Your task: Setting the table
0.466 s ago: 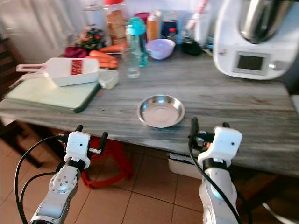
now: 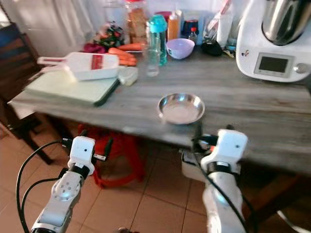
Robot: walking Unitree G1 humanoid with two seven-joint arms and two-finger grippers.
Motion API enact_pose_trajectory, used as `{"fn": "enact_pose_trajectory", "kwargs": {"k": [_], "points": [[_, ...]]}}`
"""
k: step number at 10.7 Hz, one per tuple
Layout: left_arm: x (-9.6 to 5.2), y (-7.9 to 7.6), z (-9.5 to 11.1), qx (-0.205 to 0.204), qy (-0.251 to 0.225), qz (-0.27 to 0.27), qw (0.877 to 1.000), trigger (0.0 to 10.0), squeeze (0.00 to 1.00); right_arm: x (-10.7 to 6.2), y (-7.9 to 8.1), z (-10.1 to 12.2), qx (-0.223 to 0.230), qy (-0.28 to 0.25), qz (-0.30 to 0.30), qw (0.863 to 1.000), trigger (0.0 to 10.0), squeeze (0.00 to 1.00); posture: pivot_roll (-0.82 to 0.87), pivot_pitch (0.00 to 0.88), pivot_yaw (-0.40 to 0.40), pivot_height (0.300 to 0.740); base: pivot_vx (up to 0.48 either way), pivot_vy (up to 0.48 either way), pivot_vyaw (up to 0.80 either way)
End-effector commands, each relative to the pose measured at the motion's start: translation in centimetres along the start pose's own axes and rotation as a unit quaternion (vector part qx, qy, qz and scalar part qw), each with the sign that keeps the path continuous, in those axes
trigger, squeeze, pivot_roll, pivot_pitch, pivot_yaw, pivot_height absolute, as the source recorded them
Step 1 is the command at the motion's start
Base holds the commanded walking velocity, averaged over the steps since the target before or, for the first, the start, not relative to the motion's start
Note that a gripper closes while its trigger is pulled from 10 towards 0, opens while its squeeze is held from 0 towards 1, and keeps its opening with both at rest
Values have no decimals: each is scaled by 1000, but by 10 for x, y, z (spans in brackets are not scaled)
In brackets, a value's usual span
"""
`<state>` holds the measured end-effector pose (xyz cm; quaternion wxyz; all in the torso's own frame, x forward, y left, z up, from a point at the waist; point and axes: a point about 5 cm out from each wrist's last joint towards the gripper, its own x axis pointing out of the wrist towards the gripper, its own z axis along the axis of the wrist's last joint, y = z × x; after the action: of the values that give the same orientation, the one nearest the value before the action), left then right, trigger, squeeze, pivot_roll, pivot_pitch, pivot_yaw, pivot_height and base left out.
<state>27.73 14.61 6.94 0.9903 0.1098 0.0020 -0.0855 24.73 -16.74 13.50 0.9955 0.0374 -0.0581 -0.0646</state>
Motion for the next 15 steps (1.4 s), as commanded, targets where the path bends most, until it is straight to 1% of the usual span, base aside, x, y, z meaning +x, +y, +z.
{"fn": "enact_pose_trajectory", "kwargs": {"k": [1, 5, 8, 9, 10, 11, 12, 13, 15], "points": [[0, 2, -1, 2, 5, 2, 1000, 10000, 0, 0, -1, 0, -5, 1, 2, 1000, 10000, 0, 53, 13, 88, 740, -304, 0, 0], [-2, 0, -2, 2, 12, -15, 1000, 10000, 0, 0, -3, 0, -7, 3, -4, 1000, 10000, 0, 55, 23, 91, 740, -316, 0, 0], [-4, -2, -1, 5, 8, -28, 1000, 10000, 0, -4, -4, -3, -8, 9, -3, 1000, 10000, 0, 54, 27, 87, 740, -301, 0, 0], [-5, -1, 1, -3, -3, -36, 999, 10000, 0, -6, -5, -5, -11, 13, -1, 1000, 10000, 0, 51, 31, 82, 740, 0, 0, 0], [-5, 0, 2, -11, -5, -43, 999, 10000, 0, -6, -5, -5, -12, 13, 0, 1000, 10000, 0, 49, 32, 82, 740, 0, 0, 0], [-2, 5, 6, -36, -6, -38, 999, 10000, 0, -6, -6, -4, -15, 12, 0, 1000, 10000, 0, 49, 35, 79, 740, 0, 0, 0], [-2, 5, 7, -38, -7, -37, 999, 10000, 0, -6, -6, -4, -15, 13, -1, 1000, 10000, 0, 50, 35, 79, 740, 0, 0, 0], [-2, 3, 6, -47, -1, -46, 998, 10000, 0, -6, -6, -5, -15, 15, 1, 1000, 10000, 0, 50, 36, 78, 740, 0, 0, 0], [-4, 4, 4, -58, 6, -46, 997, 10000, 0, -5, -5, -4, -16, 14, 2, 1000, 10000, 0, 49, 37, 79, 740, 0, -259, 0]]}}
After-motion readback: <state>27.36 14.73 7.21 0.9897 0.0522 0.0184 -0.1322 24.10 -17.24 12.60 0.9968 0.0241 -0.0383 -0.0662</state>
